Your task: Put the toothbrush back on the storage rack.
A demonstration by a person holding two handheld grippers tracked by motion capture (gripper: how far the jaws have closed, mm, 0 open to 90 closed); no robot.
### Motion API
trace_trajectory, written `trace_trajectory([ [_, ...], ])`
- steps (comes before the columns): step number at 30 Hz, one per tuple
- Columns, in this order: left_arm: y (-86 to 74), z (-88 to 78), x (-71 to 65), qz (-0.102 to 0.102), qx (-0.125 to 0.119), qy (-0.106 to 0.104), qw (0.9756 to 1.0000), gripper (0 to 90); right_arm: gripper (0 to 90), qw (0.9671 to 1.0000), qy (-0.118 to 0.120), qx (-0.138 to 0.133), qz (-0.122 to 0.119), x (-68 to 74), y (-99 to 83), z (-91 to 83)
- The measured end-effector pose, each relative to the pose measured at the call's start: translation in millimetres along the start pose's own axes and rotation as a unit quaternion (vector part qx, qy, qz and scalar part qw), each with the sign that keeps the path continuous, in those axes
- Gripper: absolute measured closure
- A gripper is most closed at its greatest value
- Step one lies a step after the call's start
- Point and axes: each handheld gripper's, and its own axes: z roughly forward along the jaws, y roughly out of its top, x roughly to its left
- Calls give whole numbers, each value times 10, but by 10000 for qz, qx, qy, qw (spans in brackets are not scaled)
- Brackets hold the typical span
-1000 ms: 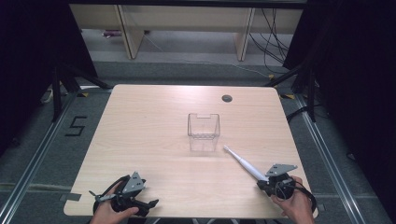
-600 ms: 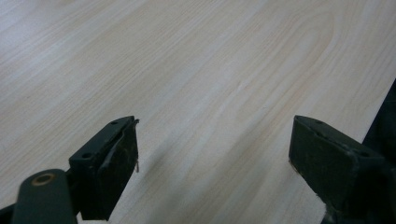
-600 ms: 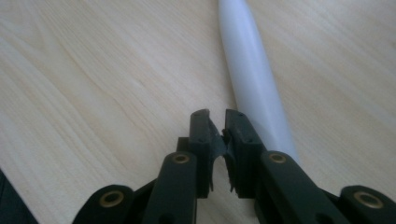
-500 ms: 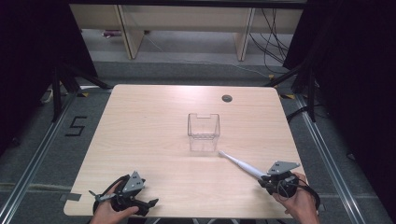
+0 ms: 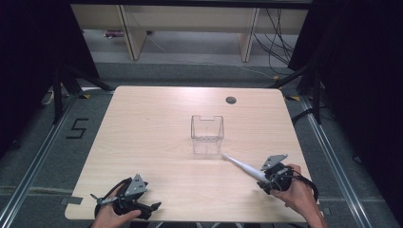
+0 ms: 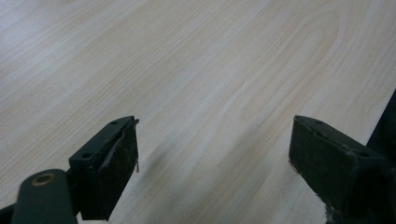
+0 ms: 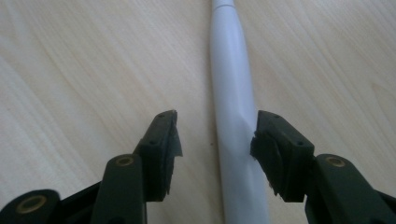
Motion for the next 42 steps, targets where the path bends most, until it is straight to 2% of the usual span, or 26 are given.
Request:
trace_trajectory([
  [8, -3, 4, -6, 0, -40, 13, 10000, 151, 475, 9993, 78, 367, -94, -90, 163, 111],
  [14, -1, 5, -4, -2, -44, 7, 10000, 151, 481, 9980, 89, 556, -283, -121, 305, 183],
  [19, -1, 3, -2, -11, -50, 2, 10000, 151, 480, 9968, 150, 707, -346, -135, 382, 228],
  [28, -1, 4, -2, -11, -48, 5, 10000, 151, 530, 9931, 301, 1004, -523, -176, 452, 324],
  [30, -4, 9, -6, -84, -47, 2, 10000, 151, 540, 9921, 326, 1063, -583, -178, 468, 339],
  [31, 0, 4, -1, -2, -49, 3, 10000, 151, 559, 9903, 373, 1182, -620, -177, 493, 349],
  [33, 0, 2, 0, 11, -38, 5, 10000, 151, 568, 9896, 386, 1215, -660, -180, 511, 361],
  [36, -2, 3, -1, -11, -49, 5, 10000, 151, 584, 9893, 413, 1230, -667, -187, 524, 378],
  [37, -4, 6, -10, -86, -77, -17, 9999, 151, 595, 9888, 410, 1298, -614, -179, 530, 380],
  [38, -2, 2, -3, -24, -61, -33, 10000, 151, 603, 9865, 464, 1474, -548, -172, 536, 391],
  [40, -4, 6, -8, -75, -57, -7, 10000, 151, 610, 9865, 451, 1441, -637, -198, 540, 403],
  [41, 0, 3, -1, 2, -55, 1, 10000, 151, 623, 9869, 403, 1467, -529, -192, 538, 412],
  [42, 0, 3, -2, 0, -42, 5, 10000, 151, 623, 9869, 403, 1467, -529, -192, 538, 412],
])
